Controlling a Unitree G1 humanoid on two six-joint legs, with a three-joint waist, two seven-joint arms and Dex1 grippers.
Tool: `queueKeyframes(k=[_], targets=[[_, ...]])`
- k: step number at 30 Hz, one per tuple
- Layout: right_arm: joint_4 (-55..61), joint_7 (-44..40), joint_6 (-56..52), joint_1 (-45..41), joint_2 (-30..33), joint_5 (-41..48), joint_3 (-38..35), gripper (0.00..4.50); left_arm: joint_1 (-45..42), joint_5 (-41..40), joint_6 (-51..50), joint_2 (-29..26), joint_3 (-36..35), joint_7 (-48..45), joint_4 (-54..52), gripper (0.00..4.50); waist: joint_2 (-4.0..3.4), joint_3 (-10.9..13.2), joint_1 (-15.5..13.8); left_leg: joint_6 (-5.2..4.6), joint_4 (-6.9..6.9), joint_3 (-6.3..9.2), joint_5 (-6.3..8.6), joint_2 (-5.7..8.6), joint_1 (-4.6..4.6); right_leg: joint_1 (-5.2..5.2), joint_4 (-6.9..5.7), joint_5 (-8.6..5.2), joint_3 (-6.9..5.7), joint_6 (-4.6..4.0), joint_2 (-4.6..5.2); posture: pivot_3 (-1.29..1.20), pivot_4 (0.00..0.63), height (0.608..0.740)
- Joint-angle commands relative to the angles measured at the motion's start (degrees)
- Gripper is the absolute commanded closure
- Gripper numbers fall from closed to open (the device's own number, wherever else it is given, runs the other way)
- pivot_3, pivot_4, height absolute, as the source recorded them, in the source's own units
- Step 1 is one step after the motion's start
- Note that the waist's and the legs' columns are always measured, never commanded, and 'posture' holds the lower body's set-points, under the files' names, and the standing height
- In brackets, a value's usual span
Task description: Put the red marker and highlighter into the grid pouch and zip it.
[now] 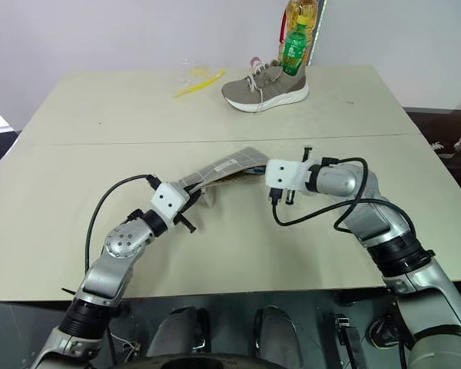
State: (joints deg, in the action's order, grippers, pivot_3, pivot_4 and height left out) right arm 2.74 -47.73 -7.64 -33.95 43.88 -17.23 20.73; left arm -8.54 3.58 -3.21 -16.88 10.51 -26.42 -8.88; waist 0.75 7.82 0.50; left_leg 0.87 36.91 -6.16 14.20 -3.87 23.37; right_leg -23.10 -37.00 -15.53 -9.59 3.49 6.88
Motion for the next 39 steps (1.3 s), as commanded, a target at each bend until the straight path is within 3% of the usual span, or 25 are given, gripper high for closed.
queueKeyframes(k=[1, 6, 11, 13, 14, 19, 23, 26, 30, 36, 39], targets=[[3.55, -1.08, 5.82, -3.42, 0.01, -5.54, 3.05, 4.15, -0.12, -1.81, 1.79, -0.03, 0.59, -1.69, -3.32, 4.50, 0.00, 0.00, 0.02, 0.00, 0.00, 0.00, 0.00, 0.00, 0.00, 0.00, 0.00, 0.00, 0.00, 0.00, 0.00, 0.00, 0.150, 0.702], [3.65, -2.07, 7.81, -4.09, -2.18, -7.01, 4.09, 4.15, 0.43, -3.19, 1.12, 0.35, 0.59, -2.68, -4.65, 4.50, 0.00, 0.00, -0.06, 0.00, 0.01, 0.00, 0.00, 0.00, 0.00, 0.01, 0.00, 0.00, 0.00, 0.00, 0.00, 0.00, 0.150, 0.702], [2.88, -1.22, 8.35, -4.51, -2.86, -7.05, 1.68, 1.66, 1.28, -3.84, -0.20, 0.35, -0.29, -2.07, -5.51, 4.50, 0.00, 0.00, -0.02, 0.00, 0.01, 0.01, 0.00, 0.00, 0.00, 0.02, 0.00, 0.00, -0.01, 0.00, 0.00, 0.00, 0.150, 0.702], [3.09, -0.46, 7.35, -4.92, -3.84, -4.54, -0.86, 0.63, 1.50, -5.49, -1.62, 1.28, -1.50, -1.27, -5.84, 4.50, -0.01, 0.00, 0.05, 0.00, 0.01, 0.01, 0.00, 0.00, 0.00, 0.02, 0.00, 0.00, -0.01, 0.00, 0.00, 0.00, 0.150, 0.702], [4.83, -2.14, 3.66, -4.92, -5.38, 0.87, -3.76, 0.13, 1.37, -7.54, -3.70, 2.22, -2.44, -1.01, -6.17, 4.50, 0.00, 0.00, 0.05, 0.00, 0.01, 0.01, 0.00, 0.00, 0.00, 0.01, 0.00, 0.00, -0.01, 0.00, 0.00, 0.00, 0.150, 0.702], [11.95, -8.01, -12.74, -5.98, -9.91, 19.85, -13.74, 0.13, 0.03, -14.00, -10.32, 5.40, -5.42, 0.06, -7.42, 4.50, 0.01, 0.02, 0.01, 0.00, 0.03, 0.10, 0.00, -0.02, -0.01, 0.08, -0.02, 0.01, -0.03, -0.01, -0.02, 0.00, 0.150, 0.702], [17.70, -11.72, -29.12, -5.25, -8.56, 32.83, -18.04, 0.13, -2.77, -21.50, -16.24, 8.71, -8.78, 1.54, -8.61, 4.50, 0.02, 0.01, -0.46, -0.05, 0.09, 0.22, 0.03, 0.01, -0.01, 0.20, 0.04, 0.01, -0.09, -0.02, 0.01, 0.00, 0.150, 0.702], [18.90, -9.44, -30.65, -2.81, -7.84, 31.30, -15.42, 0.13, -4.08, -24.08, -18.55, 9.67, -10.23, 2.44, -9.10, 4.50, 0.04, 0.01, -0.80, -0.09, 0.10, 0.23, 0.06, 0.01, -0.02, 0.22, 0.06, 0.01, -0.09, -0.02, 0.02, 0.00, 0.150, 0.702], [17.09, 3.41, -39.23, -1.58, -17.59, 29.35, -11.85, 0.13, -4.98, -26.95, -20.55, 10.34, -11.55, 3.33, -9.84, 4.50, 0.03, 0.01, -0.45, -0.09, 0.08, 0.18, 0.06, 0.01, -0.03, 0.19, 0.03, 0.01, -0.08, -0.02, 0.00, 0.00, 0.150, 0.702], [14.65, 10.89, -43.08, -2.49, -25.22, 28.91, -8.75, 0.13, -5.12, -28.18, -21.53, 9.92, -11.65, 3.85, -10.45, 4.50, 0.05, 0.00, -0.76, -0.08, 0.10, 0.18, 0.05, 0.05, 0.01, 0.16, 0.02, 0.01, -0.09, -0.02, 0.00, 0.00, 0.150, 0.702], [13.42, 12.51, -44.03, -2.98, -27.41, 29.18, -7.75, 0.99, -4.97, -28.00, -21.49, 9.71, -11.43, 4.23, -10.75, 4.50, 0.04, 0.01, -0.93, -0.08, 0.10, 0.18, 0.05, 0.05, 0.01, 0.16, 0.02, 0.01, -0.09, -0.02, -0.01, 0.00, 0.150, 0.702]])
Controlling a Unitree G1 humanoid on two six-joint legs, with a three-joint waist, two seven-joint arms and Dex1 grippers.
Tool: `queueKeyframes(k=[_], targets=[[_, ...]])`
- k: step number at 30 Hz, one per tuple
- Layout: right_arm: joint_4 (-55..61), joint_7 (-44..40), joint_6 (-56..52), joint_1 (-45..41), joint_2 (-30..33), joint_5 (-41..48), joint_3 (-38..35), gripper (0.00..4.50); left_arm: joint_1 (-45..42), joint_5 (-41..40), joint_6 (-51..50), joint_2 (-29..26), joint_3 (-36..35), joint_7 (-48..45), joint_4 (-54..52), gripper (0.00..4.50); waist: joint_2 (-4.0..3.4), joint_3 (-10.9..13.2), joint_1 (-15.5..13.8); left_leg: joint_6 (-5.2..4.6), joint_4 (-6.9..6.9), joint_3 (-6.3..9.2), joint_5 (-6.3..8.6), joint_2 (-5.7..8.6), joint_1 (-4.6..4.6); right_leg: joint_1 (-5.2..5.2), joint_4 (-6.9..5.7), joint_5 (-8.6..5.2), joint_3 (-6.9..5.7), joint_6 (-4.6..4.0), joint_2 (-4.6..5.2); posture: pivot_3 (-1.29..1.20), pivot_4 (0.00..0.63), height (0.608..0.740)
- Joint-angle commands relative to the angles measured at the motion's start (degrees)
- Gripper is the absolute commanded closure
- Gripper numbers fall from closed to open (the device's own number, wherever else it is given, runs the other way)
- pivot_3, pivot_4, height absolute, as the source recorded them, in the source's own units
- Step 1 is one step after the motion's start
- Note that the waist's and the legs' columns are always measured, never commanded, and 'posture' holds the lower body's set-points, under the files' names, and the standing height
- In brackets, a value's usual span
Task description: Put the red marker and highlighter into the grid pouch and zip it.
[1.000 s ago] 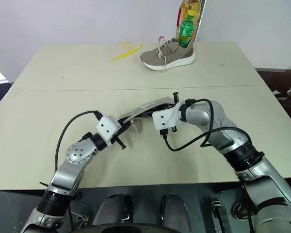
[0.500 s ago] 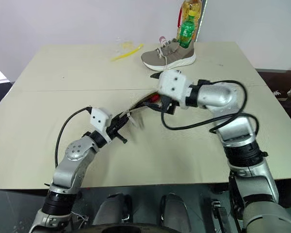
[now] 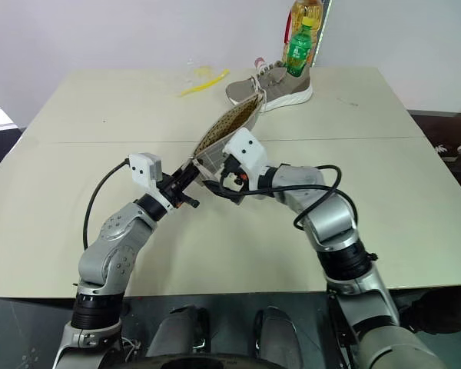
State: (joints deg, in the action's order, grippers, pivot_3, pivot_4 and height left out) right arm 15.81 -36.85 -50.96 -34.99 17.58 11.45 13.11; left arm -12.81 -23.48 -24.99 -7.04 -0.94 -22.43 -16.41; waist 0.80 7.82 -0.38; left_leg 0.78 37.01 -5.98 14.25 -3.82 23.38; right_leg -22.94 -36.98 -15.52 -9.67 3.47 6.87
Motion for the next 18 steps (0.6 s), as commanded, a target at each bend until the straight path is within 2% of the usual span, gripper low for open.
queueKeyframes(k=[1, 5, 7, 13, 18], targets=[[0.26, 1.73, -1.05, -2.11, -1.17, 0.62, -0.05, 1.50, -0.64, -0.90, 0.34, -0.16, -0.07, 0.46, -3.35, 4.50, -0.01, 0.00, -0.14, 0.00, 0.00, 0.00, 0.00, 0.00, 0.00, 0.00, 0.00, 0.00, 0.00, 0.00, 0.00, 0.00, 0.150, 0.702], [-0.05, 1.23, -1.38, -2.91, -0.04, 1.19, -0.53, 3.62, -0.38, -0.69, 0.59, -0.55, -0.22, 0.93, -3.42, 4.50, 0.00, 0.00, -0.16, 0.00, 0.00, 0.00, 0.00, 0.00, 0.01, -0.01, 0.01, 0.00, 0.00, 0.00, 0.00, 0.00, 0.150, 0.702], [-0.95, 0.75, -0.36, -3.86, 1.60, 0.78, -1.16, 4.44, 0.03, 0.56, 1.31, -1.33, 0.62, 0.75, -3.33, 4.50, 0.00, 0.00, -0.13, 0.00, -0.01, 0.00, 0.00, 0.00, 0.01, -0.01, 0.01, 0.00, 0.00, 0.00, 0.00, 0.00, 0.150, 0.702], [-7.38, 1.25, 5.81, -8.64, 9.19, -1.85, -5.40, 4.44, 1.63, 5.04, 4.69, -5.21, 2.99, -0.70, -2.90, 4.50, -0.01, 0.01, -0.19, -0.01, -0.01, -0.03, 0.01, 0.02, 0.04, -0.07, 0.02, 0.00, 0.00, 0.00, -0.01, 0.00, 0.150, 0.702], [-20.01, 4.75, 12.23, -14.89, 17.97, -5.52, -10.83, 4.44, 3.30, 7.18, 7.22, -8.35, 2.93, -2.04, -1.94, 4.50, -0.02, 0.03, -0.25, 0.00, -0.03, -0.11, 0.01, 0.01, 0.06, -0.13, 0.03, 0.00, 0.03, 0.00, 0.00, 0.00, 0.150, 0.702]])
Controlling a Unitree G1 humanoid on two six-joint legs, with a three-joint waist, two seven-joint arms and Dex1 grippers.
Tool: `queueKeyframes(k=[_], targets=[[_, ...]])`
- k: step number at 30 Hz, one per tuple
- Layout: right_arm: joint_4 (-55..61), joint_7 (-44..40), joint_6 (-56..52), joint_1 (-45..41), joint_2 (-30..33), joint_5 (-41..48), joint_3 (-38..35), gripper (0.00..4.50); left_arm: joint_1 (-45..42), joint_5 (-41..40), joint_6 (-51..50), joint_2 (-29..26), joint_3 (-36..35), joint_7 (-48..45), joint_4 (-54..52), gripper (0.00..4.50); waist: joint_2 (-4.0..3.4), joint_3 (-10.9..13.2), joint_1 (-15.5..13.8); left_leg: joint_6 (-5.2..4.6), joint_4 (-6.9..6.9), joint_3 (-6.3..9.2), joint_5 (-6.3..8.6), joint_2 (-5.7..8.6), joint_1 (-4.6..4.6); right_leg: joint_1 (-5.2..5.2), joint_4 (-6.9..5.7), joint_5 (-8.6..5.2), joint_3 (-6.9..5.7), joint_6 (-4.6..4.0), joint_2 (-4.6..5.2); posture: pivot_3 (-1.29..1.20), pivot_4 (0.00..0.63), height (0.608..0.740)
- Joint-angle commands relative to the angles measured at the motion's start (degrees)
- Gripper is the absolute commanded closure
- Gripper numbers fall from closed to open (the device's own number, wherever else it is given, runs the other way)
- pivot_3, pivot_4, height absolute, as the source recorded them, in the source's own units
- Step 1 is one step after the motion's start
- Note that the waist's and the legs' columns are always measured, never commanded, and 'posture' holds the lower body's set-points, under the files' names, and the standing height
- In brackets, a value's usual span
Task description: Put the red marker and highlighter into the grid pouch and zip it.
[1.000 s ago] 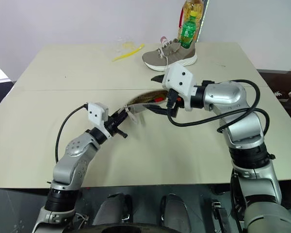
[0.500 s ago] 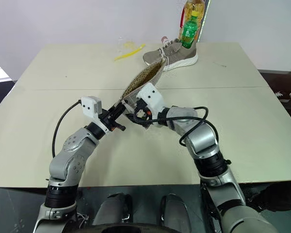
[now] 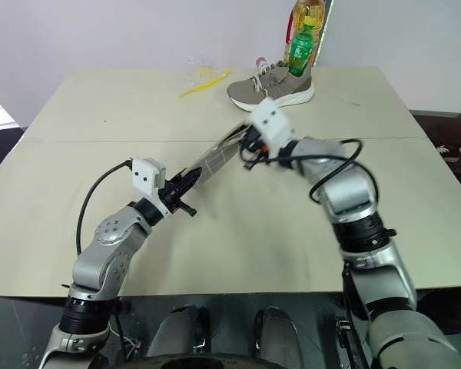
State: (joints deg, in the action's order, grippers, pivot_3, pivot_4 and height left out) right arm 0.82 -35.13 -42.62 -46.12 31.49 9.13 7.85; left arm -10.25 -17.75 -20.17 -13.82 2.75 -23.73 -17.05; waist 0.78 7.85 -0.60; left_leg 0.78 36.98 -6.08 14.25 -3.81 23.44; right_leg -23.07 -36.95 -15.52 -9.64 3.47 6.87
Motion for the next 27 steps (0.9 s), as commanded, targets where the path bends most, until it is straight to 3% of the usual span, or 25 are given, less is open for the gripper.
queueKeyframes(k=[1, 5, 8, 11, 17, 20, 27], targets=[[-6.68, 3.22, 4.77, -4.33, 5.30, -3.67, -5.97, 4.44, 0.95, 1.69, 2.79, -1.99, -0.76, -1.00, -1.04, 4.50, 0.00, 0.00, 0.00, 0.00, -0.02, -0.01, 0.00, 0.00, 0.00, -0.01, 0.01, 0.00, 0.00, 0.00, 0.00, 0.00, 0.150, 0.702], [-6.50, 0.16, 5.88, -3.28, 7.88, -3.16, -5.37, 4.44, 1.15, 2.72, 3.90, -3.26, -0.28, -1.79, -0.25, 4.50, -0.02, 0.01, 0.46, 0.00, -0.11, -0.08, 0.00, -0.02, -0.01, -0.05, 0.05, 0.00, 0.03, 0.00, -0.04, 0.00, 0.150, 0.702], [-2.00, -7.46, 5.12, 0.65, 10.81, -0.37, -3.84, 4.44, 1.21, 3.86, 4.73, -4.65, 0.40, -3.23, 0.27, 4.50, -0.02, 0.01, 0.29, 0.00, -0.16, -0.09, 0.00, -0.03, -0.01, -0.09, 0.04, 0.00, 0.03, -0.01, -0.06, 0.00, 0.150, 0.702], [3.96, -15.67, 3.97, 6.04, 14.78, 3.27, -2.90, 3.06, 2.06, 4.18, 5.43, -6.67, 0.50, -5.07, -0.02, 3.36, -0.02, 0.01, 0.04, 0.00, -0.17, -0.08, 0.00, -0.05, -0.02, -0.06, 0.09, 0.00, 0.03, 0.00, -0.02, 0.00, 0.150, 0.702], [10.76, -24.85, 8.84, 17.05, 21.38, 6.06, -4.64, 0.00, 7.34, 2.05, 4.32, -11.72, -3.48, -7.73, -3.84, 0.23, -0.02, 0.03, -0.02, 0.00, -0.21, -0.05, 0.01, -0.09, -0.01, -0.05, 0.28, -0.01, 0.03, 0.00, -0.01, 0.00, 0.150, 0.702], [10.89, -25.70, 9.86, 19.38, 21.94, 7.05, -5.96, 0.00, 11.73, -0.05, 2.90, -14.22, -6.59, -9.33, -5.75, 0.06, -0.05, 0.05, 0.12, 0.00, -0.26, -0.05, 0.01, -0.12, -0.01, -0.05, 0.38, -0.01, 0.03, 0.00, -0.03, 0.00, 0.150, 0.702], [3.20, -21.04, 16.06, 20.85, 15.93, 7.71, -10.52, 0.00, 18.25, -3.00, -1.81, -15.39, -17.58, -5.34, -5.77, 0.06, -0.05, 0.10, -0.30, 0.01, -0.51, -0.04, 0.01, -0.09, -0.06, -0.16, 0.66, 0.02, 0.00, -0.03, -0.04, 0.00, 0.150, 0.702]])
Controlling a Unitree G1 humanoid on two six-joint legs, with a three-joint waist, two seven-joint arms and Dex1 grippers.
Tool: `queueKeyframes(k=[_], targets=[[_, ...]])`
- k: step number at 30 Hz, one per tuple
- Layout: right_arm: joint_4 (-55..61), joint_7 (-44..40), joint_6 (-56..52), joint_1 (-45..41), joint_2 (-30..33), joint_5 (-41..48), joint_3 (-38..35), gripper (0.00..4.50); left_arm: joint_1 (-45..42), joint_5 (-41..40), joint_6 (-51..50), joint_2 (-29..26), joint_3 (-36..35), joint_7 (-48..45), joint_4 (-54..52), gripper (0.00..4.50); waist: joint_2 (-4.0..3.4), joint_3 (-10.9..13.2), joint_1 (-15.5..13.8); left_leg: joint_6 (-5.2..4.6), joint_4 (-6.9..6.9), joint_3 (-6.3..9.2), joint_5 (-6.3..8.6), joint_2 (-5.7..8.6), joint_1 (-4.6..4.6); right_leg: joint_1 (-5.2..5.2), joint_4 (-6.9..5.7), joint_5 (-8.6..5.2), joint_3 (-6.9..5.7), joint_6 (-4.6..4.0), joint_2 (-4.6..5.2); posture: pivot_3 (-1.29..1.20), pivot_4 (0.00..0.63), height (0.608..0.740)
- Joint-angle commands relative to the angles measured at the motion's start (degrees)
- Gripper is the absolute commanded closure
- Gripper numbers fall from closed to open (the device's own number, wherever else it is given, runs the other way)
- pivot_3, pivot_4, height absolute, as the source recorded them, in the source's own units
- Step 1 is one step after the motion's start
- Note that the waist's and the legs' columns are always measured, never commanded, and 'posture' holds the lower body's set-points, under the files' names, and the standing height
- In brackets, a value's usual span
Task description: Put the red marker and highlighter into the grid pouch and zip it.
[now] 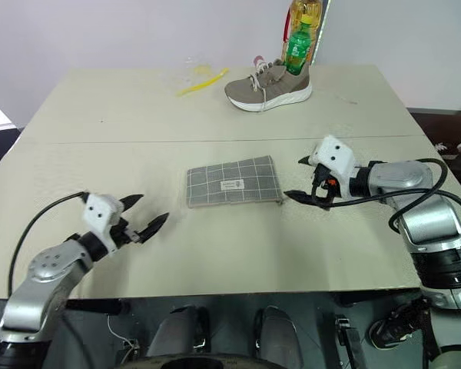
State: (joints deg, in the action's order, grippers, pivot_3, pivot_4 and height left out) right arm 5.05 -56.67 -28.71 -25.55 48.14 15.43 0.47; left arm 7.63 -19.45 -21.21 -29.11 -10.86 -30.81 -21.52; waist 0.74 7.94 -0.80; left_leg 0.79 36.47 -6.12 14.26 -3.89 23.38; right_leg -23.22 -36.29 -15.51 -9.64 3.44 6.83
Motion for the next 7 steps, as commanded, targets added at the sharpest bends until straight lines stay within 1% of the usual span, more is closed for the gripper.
queueKeyframes(k=[1, 4, 7], targets=[[-2.27, 0.69, 2.66, 0.99, -1.24, 1.69, -3.76, 0.00, 1.26, -1.54, -0.63, 0.10, -5.74, 2.24, -0.82, 0.06, -0.02, 0.01, -0.13, 0.00, 0.00, 0.01, 0.00, 0.04, 0.00, 0.01, 0.04, 0.00, -0.01, 0.00, 0.02, 0.00, 0.150, 0.702], [-5.18, 1.35, 4.27, 2.89, -2.25, 1.68, -4.87, 0.00, 3.78, -0.65, 0.40, 0.11, -8.91, 3.37, 0.44, 0.06, 0.02, -0.01, -0.03, -0.01, -0.02, -0.02, 0.01, 0.07, 0.01, 0.12, 0.16, 0.01, -0.01, 0.01, 0.05, 0.00, 0.150, 0.702], [-6.12, 2.35, 4.88, 3.80, -3.04, 1.75, -5.29, 0.00, 5.12, -0.34, 0.55, 0.09, -9.92, 3.79, 0.87, 0.06, 0.02, -0.01, 0.04, -0.01, -0.07, -0.06, 0.01, 0.08, 0.01, 0.27, 0.15, 0.02, -0.01, 0.02, 0.06, 0.00, 0.150, 0.702]])
